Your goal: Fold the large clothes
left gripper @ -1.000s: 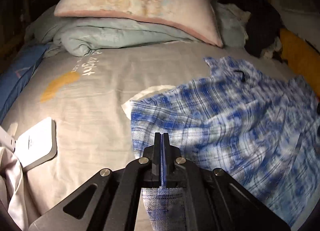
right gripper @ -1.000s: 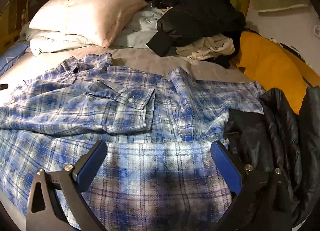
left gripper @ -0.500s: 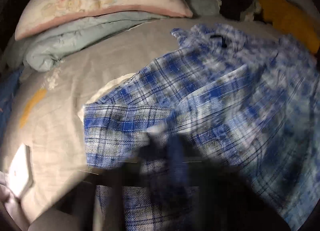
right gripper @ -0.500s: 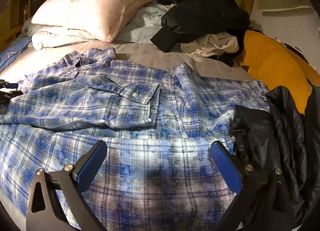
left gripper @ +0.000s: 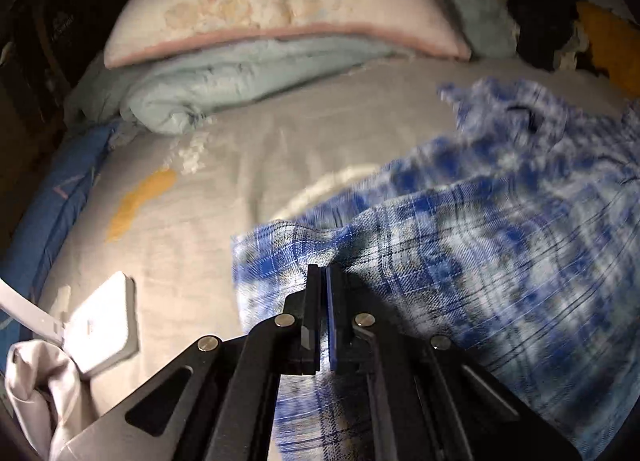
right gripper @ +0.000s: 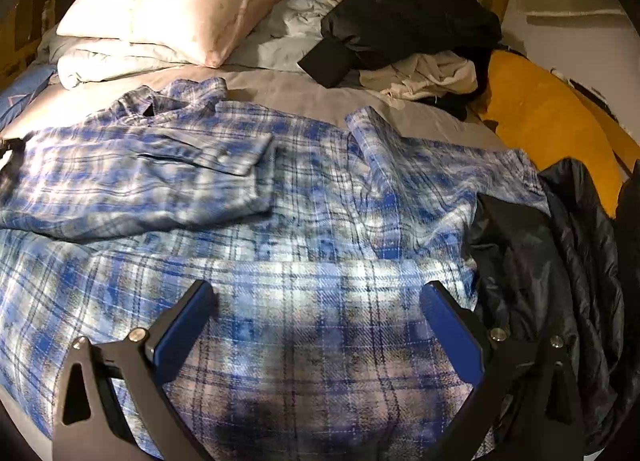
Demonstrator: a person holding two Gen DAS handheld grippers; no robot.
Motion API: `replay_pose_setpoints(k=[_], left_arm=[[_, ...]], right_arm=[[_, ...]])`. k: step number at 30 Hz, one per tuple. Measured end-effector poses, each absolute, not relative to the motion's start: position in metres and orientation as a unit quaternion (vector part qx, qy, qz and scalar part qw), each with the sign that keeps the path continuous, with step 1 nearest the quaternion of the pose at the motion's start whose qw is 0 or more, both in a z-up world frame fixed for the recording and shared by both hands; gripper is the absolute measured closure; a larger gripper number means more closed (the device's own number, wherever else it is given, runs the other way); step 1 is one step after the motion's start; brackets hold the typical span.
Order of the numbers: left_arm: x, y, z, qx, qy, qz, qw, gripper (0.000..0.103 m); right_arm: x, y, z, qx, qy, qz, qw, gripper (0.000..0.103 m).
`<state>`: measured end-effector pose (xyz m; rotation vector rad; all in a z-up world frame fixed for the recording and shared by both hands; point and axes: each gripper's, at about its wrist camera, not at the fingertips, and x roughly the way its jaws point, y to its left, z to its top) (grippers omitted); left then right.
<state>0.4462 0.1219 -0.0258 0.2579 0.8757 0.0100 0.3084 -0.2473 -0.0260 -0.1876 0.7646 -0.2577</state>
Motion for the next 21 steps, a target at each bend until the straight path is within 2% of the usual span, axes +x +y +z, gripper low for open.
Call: replay_pose_setpoints(k=[2,4,6,8,14,16,17,21], left_arm=[[0.455,0.126,-0.042,0.132,0.476,0.039,0.869,0.097],[0.454,0.129,-0.042,0.127,0.474,0.061,0.869,0.090],[0.447,0.133,-0.031,0.104,0.465,0.055,0.878,0.067],[0.437,0.139,-0.015,0.069,0.457,0.043,0.886,0.051],[0.376,0.126,0.031,0.036,0.414,0.034,0.909,0.017],[0.355,0.119,0.040,0.003,0.409,0.027,0.912,0.010],[0.345,0.115,0.043,-0.018,0.405,0.015,0.914,0.003],[0.297,0.090,0.053,-0.064,0.394,-0.019,0.917,0.000]], right_arm=[[0.310,-0.248,-0.026,-0.090,0.372,-0.126,0.915,0.000],[0.310,-0.246,-0.025,-0.092,0.369,-0.124,0.917,0.000],[0.308,-0.244,-0.022,-0.089,0.363,-0.119,0.920,0.000],[0.305,-0.242,-0.018,-0.083,0.359,-0.111,0.923,0.000],[0.283,-0.232,0.006,-0.052,0.338,-0.067,0.937,0.000],[0.274,-0.227,0.014,-0.042,0.333,-0.052,0.941,0.000],[0.270,-0.225,0.018,-0.036,0.330,-0.049,0.942,0.000],[0.245,-0.230,0.024,0.047,0.321,-0.035,0.945,0.000]])
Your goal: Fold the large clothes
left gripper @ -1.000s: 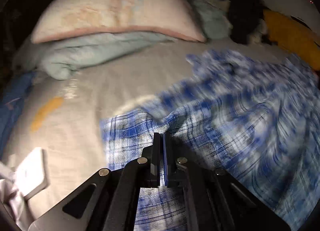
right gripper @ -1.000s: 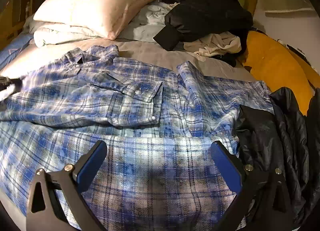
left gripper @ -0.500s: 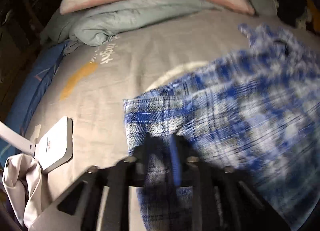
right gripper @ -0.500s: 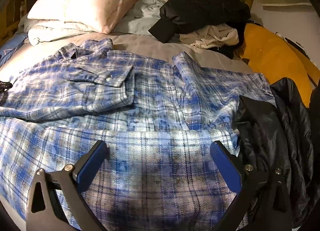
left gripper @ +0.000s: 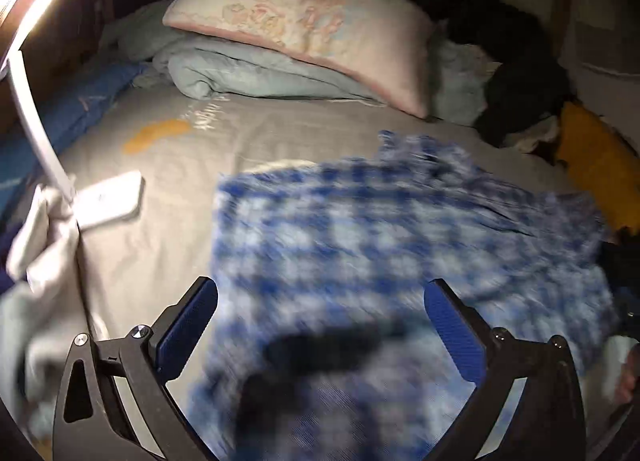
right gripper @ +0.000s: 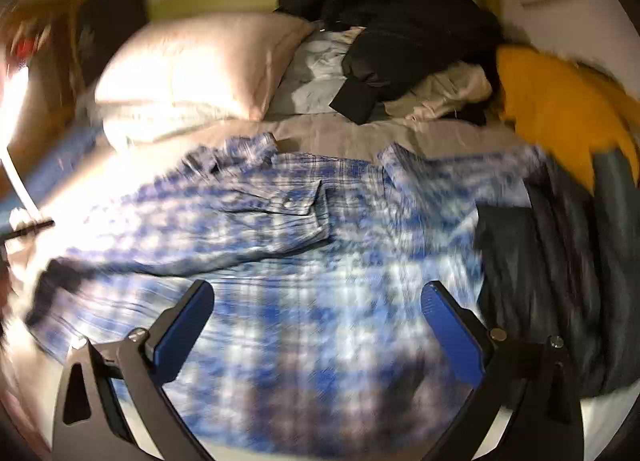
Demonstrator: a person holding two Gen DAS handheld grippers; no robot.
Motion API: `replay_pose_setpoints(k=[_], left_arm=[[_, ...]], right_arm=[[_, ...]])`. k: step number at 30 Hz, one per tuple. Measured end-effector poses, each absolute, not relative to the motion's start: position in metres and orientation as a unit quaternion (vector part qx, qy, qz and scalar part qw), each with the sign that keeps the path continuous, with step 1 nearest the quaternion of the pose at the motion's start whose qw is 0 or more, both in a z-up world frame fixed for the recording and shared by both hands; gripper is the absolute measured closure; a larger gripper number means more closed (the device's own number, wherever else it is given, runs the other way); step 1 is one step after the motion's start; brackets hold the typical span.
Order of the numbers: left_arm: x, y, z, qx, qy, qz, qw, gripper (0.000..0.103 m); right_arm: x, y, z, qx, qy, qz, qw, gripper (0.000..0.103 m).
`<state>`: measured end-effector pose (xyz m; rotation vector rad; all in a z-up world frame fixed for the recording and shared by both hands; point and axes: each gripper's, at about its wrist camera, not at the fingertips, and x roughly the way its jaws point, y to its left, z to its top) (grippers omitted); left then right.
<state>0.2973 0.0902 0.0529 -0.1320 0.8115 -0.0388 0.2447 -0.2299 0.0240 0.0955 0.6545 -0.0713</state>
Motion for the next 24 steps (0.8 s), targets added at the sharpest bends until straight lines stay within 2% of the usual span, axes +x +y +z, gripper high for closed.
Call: replay_pose_setpoints(k=[3,10,14,20,24], left_arm=[[0.265,0.072,0.054,-0.068,0.389,-0.044,0.918,0.000],[0.220,0.041,0.030,-0.056,0.427,-0.086,0.899,0.000],[0.205,0.029,0.018,-0.048,0.437,-0.097,0.893,0.000],[0.195,0.038,-0.015,-0.132,0.434,-0.088,0.887,0.000],[0.204,0.055,-0.038,-0.197,0.441,-0.079,0.872,0.001]], right_arm=[[0.229,-0.232,0.020,0.089,0.329,-0.018,0.940,0.000],[0.209,-0.221,0.000,0.057,0.351,-0.020,0.934,0.000],[0.186,-0.223,-0.018,0.095,0.352,-0.074,0.928,0.000],[0.183,-0.233,-0.050,0.178,0.402,-0.038,0.898,0.002],[0.194,-0.237,-0.054,0.178,0.389,-0.022,0.903,0.002]])
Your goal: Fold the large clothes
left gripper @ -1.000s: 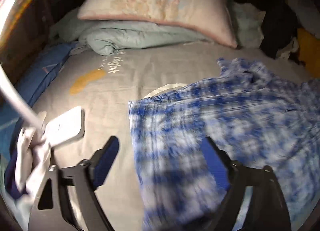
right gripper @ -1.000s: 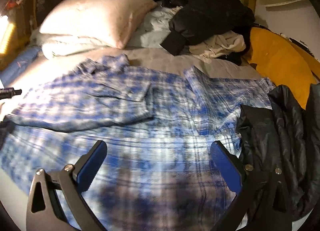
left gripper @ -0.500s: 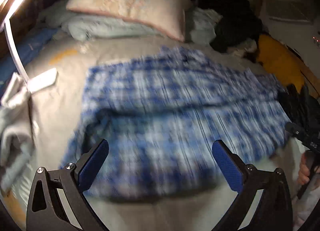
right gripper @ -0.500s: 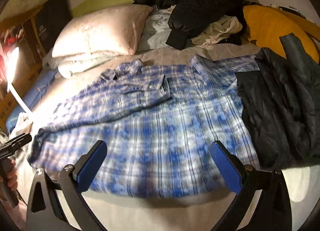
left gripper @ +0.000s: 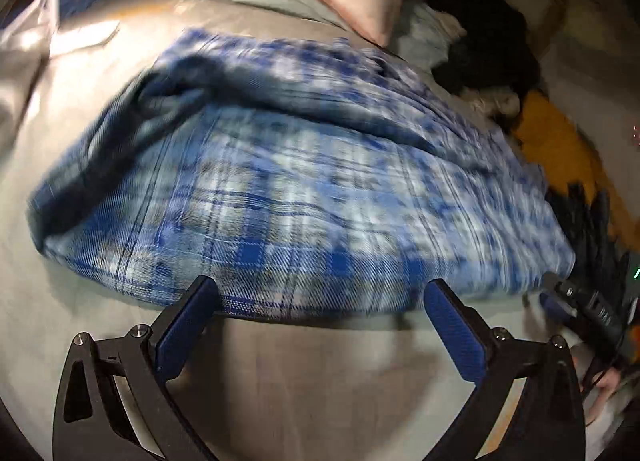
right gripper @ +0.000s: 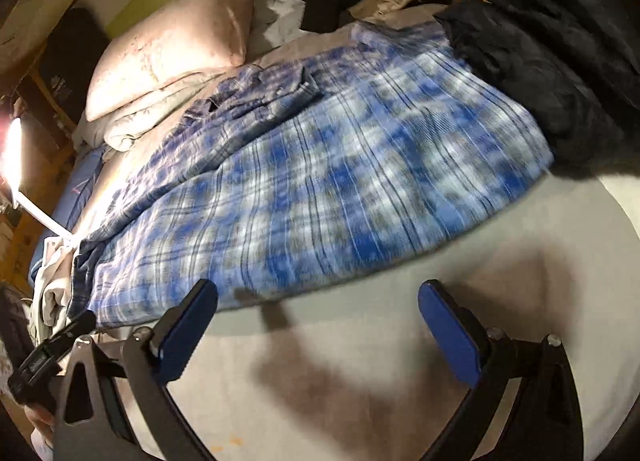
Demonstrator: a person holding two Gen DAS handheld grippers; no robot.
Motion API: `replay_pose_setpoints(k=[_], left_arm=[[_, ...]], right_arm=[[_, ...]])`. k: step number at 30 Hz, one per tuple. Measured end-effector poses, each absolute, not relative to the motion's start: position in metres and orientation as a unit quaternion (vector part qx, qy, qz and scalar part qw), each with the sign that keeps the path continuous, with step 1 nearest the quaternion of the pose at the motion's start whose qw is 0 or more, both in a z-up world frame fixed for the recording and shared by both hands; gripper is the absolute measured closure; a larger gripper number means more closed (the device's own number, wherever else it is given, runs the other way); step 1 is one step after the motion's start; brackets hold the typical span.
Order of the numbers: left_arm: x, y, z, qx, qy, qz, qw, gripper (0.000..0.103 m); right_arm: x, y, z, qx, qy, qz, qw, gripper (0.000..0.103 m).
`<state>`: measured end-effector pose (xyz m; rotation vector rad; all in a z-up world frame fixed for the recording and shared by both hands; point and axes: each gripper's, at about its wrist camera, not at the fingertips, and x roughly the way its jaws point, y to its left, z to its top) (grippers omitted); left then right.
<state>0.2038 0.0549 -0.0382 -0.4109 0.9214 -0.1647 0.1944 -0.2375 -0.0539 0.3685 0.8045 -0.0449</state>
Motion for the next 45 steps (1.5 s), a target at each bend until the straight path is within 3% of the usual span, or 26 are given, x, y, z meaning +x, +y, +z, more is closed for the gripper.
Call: replay_pose_setpoints(k=[2,4,6,7,8,9,10,11,12,13,16,21,25,26,27,29,35,39,45], left_arm=[[0.204,0.057,-0.037,-0.210,0.428,-0.077,0.876,0.001],[0.209,0.060,-0.038,-0.217,0.423,-0.074,0.877,0.001],[0.217,0.065,-0.036,-0.219,0.413,-0.061,0.882,0.001],[0.222,0.067,-0.035,-0.211,0.410,-0.048,0.886,0.002],[0.226,0.069,-0.036,-0.199,0.411,-0.031,0.889,0.012],[0.229,0.070,-0.037,-0.181,0.411,-0.005,0.894,0.036],[0.230,0.071,-0.037,-0.156,0.409,0.027,0.898,0.052],[0.231,0.072,-0.037,-0.137,0.409,0.050,0.901,0.086],[0.232,0.074,-0.038,-0.138,0.409,0.041,0.901,0.100],[0.231,0.079,-0.036,-0.162,0.409,0.012,0.898,0.102],[0.220,0.095,-0.026,-0.202,0.382,0.003,0.902,0.102],[0.193,0.098,-0.007,-0.178,0.374,-0.020,0.910,0.102],[0.179,0.088,-0.010,-0.141,0.388,-0.062,0.909,0.101],[0.177,0.086,-0.012,-0.141,0.390,-0.064,0.908,0.092],[0.176,0.087,-0.014,-0.149,0.398,-0.071,0.903,0.066],[0.174,0.091,-0.022,-0.184,0.421,-0.078,0.885,0.033],[0.180,0.092,-0.034,-0.229,0.442,-0.071,0.864,0.031],[0.196,0.095,-0.041,-0.247,0.433,-0.086,0.862,0.014],[0.184,0.070,-0.031,-0.178,0.474,-0.046,0.861,0.017]], right_arm=[[0.202,-0.245,-0.055,0.198,0.377,-0.021,0.904,0.002],[0.209,-0.249,-0.054,0.206,0.363,-0.037,0.908,0.009],[0.219,-0.249,-0.053,0.174,0.346,-0.082,0.918,0.036],[0.225,-0.249,-0.053,0.153,0.342,-0.098,0.922,0.043],[0.230,-0.249,-0.053,0.138,0.341,-0.112,0.923,0.055],[0.233,-0.251,-0.052,0.133,0.339,-0.119,0.924,0.067],[0.235,-0.252,-0.052,0.130,0.336,-0.127,0.924,0.073],[0.236,-0.253,-0.051,0.130,0.333,-0.128,0.925,0.086],[0.237,-0.253,-0.050,0.127,0.334,-0.126,0.926,0.092],[0.236,-0.251,-0.048,0.121,0.332,-0.117,0.928,0.095],[0.232,-0.241,-0.040,0.064,0.307,-0.103,0.944,0.097],[0.225,-0.250,-0.029,0.104,0.317,-0.081,0.939,0.097],[0.218,-0.243,-0.022,0.068,0.311,-0.092,0.944,0.098],[0.218,-0.241,-0.023,0.061,0.318,-0.098,0.941,0.098],[0.218,-0.241,-0.024,0.060,0.324,-0.102,0.939,0.097],[0.221,-0.244,-0.028,0.071,0.333,-0.104,0.935,0.097],[0.225,-0.252,-0.034,0.083,0.351,-0.107,0.927,0.095],[0.231,-0.253,-0.036,0.086,0.361,-0.107,0.922,0.094],[0.235,-0.260,-0.039,0.096,0.373,-0.109,0.916,0.091]])
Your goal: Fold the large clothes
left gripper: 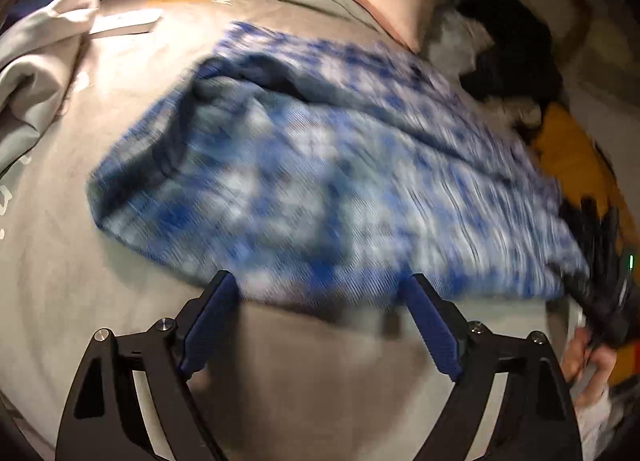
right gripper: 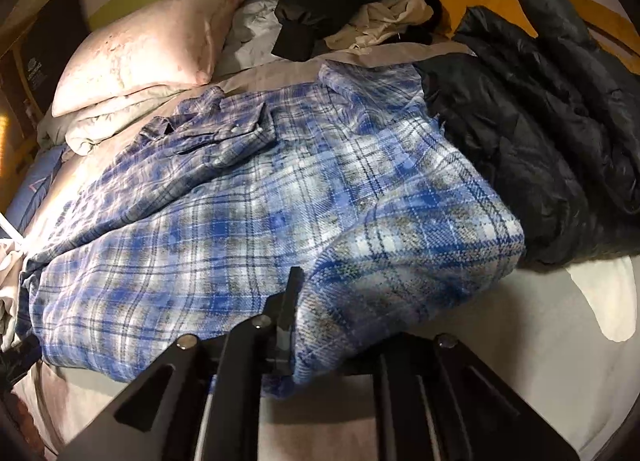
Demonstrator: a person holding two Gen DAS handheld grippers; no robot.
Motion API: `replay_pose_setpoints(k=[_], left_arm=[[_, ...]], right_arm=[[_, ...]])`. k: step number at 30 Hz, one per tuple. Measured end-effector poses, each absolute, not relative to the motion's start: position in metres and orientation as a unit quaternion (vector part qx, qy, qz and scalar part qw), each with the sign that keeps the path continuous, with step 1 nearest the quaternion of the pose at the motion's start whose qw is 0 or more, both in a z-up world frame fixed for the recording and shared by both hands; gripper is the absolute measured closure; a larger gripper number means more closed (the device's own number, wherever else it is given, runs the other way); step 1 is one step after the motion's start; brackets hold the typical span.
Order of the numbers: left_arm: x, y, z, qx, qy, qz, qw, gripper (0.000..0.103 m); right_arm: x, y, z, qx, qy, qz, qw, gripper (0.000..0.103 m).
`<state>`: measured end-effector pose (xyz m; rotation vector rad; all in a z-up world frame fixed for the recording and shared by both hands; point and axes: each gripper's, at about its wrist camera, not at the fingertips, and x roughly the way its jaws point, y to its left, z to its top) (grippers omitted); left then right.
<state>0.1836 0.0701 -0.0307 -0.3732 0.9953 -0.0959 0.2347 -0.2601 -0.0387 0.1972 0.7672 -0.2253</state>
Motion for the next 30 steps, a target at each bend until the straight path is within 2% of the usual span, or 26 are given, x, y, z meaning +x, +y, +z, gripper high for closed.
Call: replay_pose_setpoints(k=[2,5,12,17,20,24,30], left_arm=[[0.182,0.063,-0.032,-0.161,0.478,-0.039,0.862,0.017],[0.184,0.069,-0.034,-0.160,0.451,-0.001,0.878,0.025],[0.216,0.103,-0.040,-0.237,0.412,-0.007,0.880,0.025],[0.236,0.107,-0.042,-0.218,0.401,0.013,0.890,0.025],[0.239,0.104,-0.040,-0.206,0.409,0.022,0.889,0.026],[0.231,0.109,-0.037,-0.226,0.428,0.024,0.874,0.038],[0.196,0.118,-0.031,-0.308,0.473,-0.021,0.825,0.039]], right_arm=[[0.235,-0.261,-0.040,0.096,0.375,-0.108,0.915,0.090],[0.235,-0.260,-0.039,0.094,0.376,-0.111,0.915,0.090],[0.239,-0.258,-0.038,0.096,0.377,-0.100,0.916,0.085],[0.245,-0.269,-0.042,0.123,0.385,-0.096,0.910,0.085],[0.245,-0.271,-0.041,0.129,0.386,-0.093,0.909,0.085],[0.244,-0.272,-0.041,0.127,0.387,-0.090,0.909,0.085],[0.240,-0.275,-0.040,0.130,0.389,-0.090,0.908,0.085]])
